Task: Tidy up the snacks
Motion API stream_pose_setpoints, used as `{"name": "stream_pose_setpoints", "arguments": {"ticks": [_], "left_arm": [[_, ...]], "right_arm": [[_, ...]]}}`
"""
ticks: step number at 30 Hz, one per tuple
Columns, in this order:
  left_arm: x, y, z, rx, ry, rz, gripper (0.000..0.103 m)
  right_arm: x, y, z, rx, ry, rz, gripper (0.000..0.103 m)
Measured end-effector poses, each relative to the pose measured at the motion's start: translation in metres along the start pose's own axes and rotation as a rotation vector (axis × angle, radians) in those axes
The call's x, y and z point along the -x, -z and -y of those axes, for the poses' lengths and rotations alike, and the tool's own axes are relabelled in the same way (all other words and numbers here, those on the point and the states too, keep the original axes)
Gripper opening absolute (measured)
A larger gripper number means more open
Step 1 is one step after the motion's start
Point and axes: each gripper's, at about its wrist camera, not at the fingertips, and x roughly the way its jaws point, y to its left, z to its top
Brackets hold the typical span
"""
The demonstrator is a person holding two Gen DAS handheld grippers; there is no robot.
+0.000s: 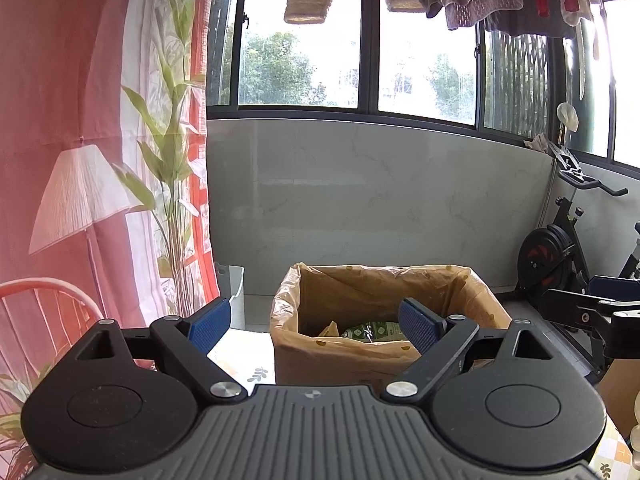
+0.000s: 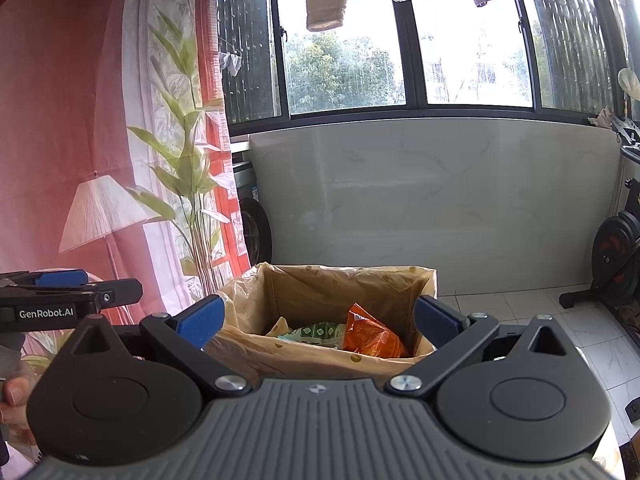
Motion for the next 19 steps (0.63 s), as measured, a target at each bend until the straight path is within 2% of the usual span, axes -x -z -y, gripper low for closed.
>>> {"name": "stream_pose_setpoints", "arguments": {"ticks": [19], "left_arm": [[-0.0048,0.0046,-0.0024,0.014,0.030,-0.027,0.092]], "right_arm": [[-0.0024,0.0029,-0.0032,0.009,-0.011,-0.014,0.103]]}}
